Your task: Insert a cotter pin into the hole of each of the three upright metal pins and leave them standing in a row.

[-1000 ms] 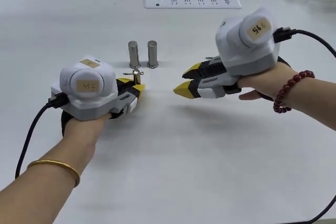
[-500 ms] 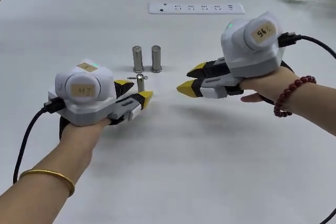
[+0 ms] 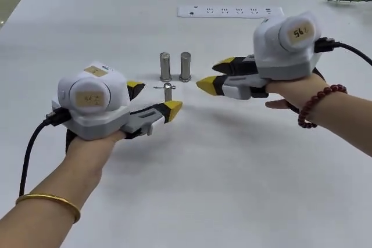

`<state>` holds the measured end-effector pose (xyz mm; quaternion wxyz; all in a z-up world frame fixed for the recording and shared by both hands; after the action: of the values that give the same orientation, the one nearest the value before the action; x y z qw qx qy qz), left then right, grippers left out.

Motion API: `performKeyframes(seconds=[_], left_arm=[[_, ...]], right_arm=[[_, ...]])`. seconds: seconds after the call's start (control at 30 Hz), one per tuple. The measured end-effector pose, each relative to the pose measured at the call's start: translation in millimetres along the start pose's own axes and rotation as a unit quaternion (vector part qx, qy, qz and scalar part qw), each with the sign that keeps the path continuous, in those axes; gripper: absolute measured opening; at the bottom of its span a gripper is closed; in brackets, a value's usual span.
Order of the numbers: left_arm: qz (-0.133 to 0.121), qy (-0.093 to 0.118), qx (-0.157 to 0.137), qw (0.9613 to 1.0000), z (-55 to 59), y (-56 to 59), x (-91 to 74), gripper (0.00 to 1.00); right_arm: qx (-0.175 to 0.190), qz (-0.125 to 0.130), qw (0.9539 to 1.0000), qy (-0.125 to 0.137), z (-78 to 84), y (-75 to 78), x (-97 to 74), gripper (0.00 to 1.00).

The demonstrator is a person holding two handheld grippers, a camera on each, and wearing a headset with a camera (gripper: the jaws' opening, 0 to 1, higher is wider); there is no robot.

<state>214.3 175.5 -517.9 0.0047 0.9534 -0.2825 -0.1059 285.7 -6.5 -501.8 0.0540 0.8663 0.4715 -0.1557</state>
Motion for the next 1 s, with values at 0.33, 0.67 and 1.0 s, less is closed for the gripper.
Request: performKeyframes(seconds=[0.33, 0.67, 1.0], left_arm=[[-0.014, 0.006, -0.005, 0.9999, -9.9, 1.5, -20.3, 0.60], [-0.008, 0.003, -0.001, 1.0000, -10.2, 5.0, -28.3, 0.71], [0.006, 0.007, 0.007, 0.9999, -13.0, 13.0, -35.5, 0.81]], right_arm=[[0.011, 0.026, 0.9995, 0.016, -4.3, 4.0, 26.4, 0.29], [0.024, 0.043, 0.9984, 0.027, 0.2, 13.0, 44.2, 0.26], [0.009, 0.038, 0.9988, 0.030, 6.0, 13.1, 60.1, 0.21]])
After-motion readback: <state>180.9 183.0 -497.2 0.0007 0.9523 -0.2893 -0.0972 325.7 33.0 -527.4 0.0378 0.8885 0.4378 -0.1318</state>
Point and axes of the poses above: the centre of the closed fingertips' face, and the gripper's own axes: x roughly forward along the fingers, y roughly to its right, z roughly out of its underside, the point moved 9 cm from there along -x, roughly backward along the fingers, and after that the axes turned 12 degrees about y, right-handed, at the moved point
